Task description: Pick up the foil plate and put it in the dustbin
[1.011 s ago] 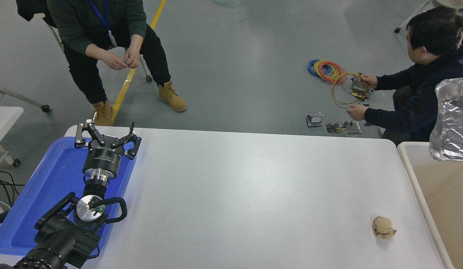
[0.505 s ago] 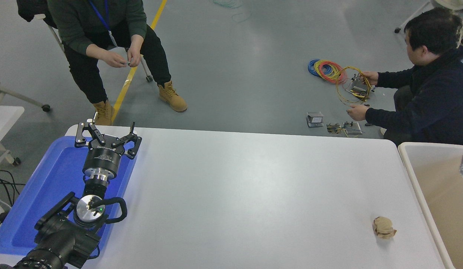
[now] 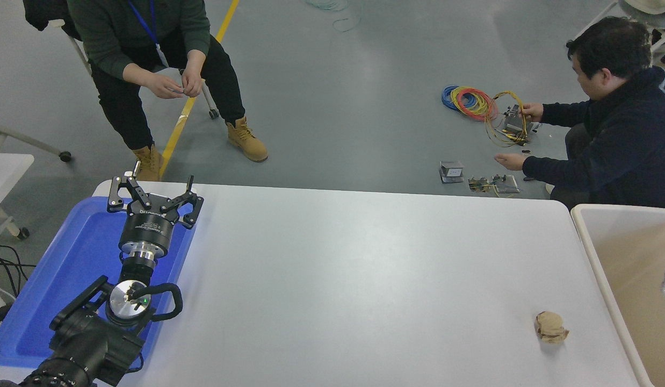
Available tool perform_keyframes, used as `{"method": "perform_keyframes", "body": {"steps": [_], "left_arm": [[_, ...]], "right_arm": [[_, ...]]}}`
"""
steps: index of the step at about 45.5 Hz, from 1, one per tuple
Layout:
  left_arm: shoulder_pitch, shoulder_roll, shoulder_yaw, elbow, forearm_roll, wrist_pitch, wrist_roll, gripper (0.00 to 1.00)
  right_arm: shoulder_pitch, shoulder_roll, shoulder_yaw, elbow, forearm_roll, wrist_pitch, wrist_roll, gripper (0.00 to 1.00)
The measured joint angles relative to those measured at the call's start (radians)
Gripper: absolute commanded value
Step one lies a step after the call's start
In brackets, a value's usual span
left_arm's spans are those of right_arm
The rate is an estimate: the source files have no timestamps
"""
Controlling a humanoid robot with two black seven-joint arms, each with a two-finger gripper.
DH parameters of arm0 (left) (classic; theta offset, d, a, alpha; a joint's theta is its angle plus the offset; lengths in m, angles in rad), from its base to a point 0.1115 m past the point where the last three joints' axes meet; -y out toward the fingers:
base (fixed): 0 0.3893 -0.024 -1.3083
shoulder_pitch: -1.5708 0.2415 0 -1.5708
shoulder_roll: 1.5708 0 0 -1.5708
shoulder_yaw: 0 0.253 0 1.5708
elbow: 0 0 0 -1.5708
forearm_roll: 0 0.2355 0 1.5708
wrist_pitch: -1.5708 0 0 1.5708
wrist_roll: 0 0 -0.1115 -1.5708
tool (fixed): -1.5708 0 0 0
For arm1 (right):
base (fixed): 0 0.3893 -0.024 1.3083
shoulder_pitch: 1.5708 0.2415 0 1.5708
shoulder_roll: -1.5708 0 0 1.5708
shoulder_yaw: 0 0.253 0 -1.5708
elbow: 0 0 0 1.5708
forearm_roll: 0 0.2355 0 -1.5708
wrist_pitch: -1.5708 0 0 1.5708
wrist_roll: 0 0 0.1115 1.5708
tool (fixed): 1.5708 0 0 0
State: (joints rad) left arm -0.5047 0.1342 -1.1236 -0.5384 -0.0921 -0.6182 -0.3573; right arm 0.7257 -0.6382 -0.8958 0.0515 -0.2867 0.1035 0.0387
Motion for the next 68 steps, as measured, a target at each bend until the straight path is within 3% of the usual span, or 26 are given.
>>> {"method": "perform_keyframes", "body": {"steps": [33, 34, 36, 40, 43, 45, 68], "left_arm": [[0.000, 0.001, -0.001, 0.000, 0.000, 0.000, 0.000, 1.00], [0.000, 0.001, -0.001, 0.000, 0.000, 0.000, 0.000, 1.00], [0.000, 0.001, -0.001, 0.000, 0.000, 0.000, 0.000, 1.00], [0.000, 0.001, -0.001, 0.000, 0.000, 0.000, 0.000, 1.00], [0.000, 0.001, -0.001, 0.000, 0.000, 0.000, 0.000, 1.00], [0.000, 0.001, -0.001, 0.000, 0.000, 0.000, 0.000, 1.00], [0.000, 0.000, 0.000, 0.000, 0.000, 0.000, 0.000, 1.00]], "right_arm": [[-0.086, 0.056, 0.045, -0.016, 0.001, -0.058, -0.016, 0.00], [-0.087, 0.057, 0.046, -0.016, 0.001, -0.058, -0.016, 0.05], [-0.089, 0.058, 0.048, -0.016, 0.001, -0.059, -0.018, 0.25], [-0.091, 0.061, 0.050, -0.016, 0.003, -0.060, -0.019, 0.54], [-0.091, 0.061, 0.052, -0.015, 0.003, -0.061, -0.020, 0.87], [-0.092, 0.062, 0.052, -0.013, 0.003, -0.062, -0.020, 1.00], [0.017, 0.034, 0.046, 0.027, 0.002, -0.058, -0.022, 1.00]]}}
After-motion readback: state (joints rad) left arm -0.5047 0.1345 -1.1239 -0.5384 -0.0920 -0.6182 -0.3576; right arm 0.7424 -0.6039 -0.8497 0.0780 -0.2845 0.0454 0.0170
